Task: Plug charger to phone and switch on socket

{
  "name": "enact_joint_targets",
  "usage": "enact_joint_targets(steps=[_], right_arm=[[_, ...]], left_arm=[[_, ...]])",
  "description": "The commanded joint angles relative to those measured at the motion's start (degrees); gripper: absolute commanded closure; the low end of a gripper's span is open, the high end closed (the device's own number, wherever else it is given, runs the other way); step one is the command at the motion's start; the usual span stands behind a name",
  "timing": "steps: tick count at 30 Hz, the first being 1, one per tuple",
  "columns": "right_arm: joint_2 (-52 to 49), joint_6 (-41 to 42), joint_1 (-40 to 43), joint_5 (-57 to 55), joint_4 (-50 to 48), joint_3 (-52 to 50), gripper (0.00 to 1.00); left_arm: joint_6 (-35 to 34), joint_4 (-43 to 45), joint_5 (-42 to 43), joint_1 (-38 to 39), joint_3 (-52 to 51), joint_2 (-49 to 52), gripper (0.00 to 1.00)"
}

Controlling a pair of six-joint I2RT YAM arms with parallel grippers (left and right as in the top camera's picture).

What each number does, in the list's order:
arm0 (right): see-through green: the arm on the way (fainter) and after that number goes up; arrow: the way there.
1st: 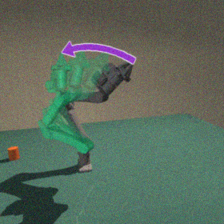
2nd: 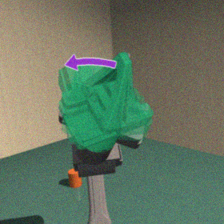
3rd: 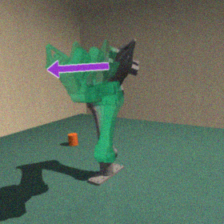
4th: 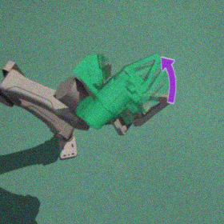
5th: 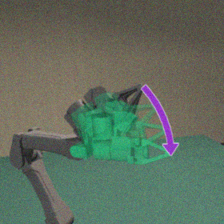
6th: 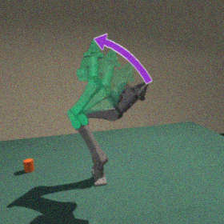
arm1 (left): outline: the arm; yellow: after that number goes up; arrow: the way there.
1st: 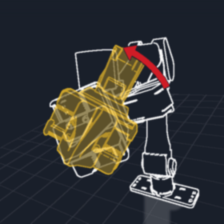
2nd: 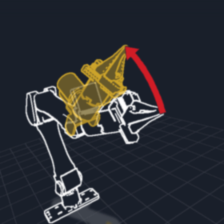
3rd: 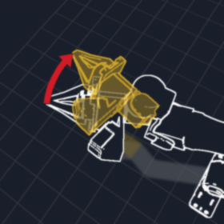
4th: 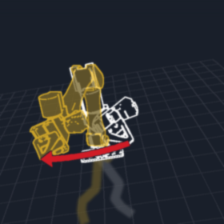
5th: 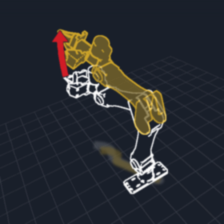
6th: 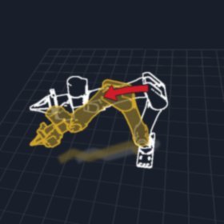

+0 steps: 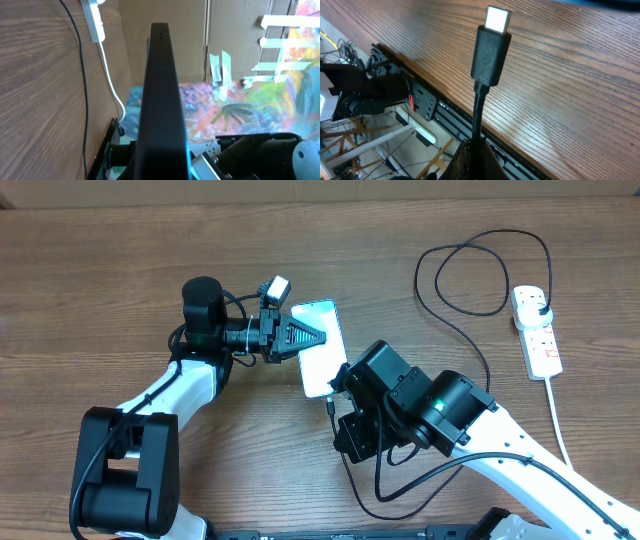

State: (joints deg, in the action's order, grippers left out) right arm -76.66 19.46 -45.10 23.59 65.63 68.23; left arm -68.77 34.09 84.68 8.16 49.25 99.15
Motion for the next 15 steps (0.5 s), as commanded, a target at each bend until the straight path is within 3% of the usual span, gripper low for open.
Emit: enact_joint_targets(steps=[1, 15], right_arm=[[0.07, -0.42, -0.22, 0.66, -0.15, 0.09, 0.96], [0.07, -0.39, -0.22, 0.39, -0.68, 0.09, 0.96]], left_arm=[[1.51, 0.22, -1.20, 0.13, 1.49, 0.17, 0.96], [2.19, 0.22, 1.86, 0.13, 1.49, 0.17, 0.96]])
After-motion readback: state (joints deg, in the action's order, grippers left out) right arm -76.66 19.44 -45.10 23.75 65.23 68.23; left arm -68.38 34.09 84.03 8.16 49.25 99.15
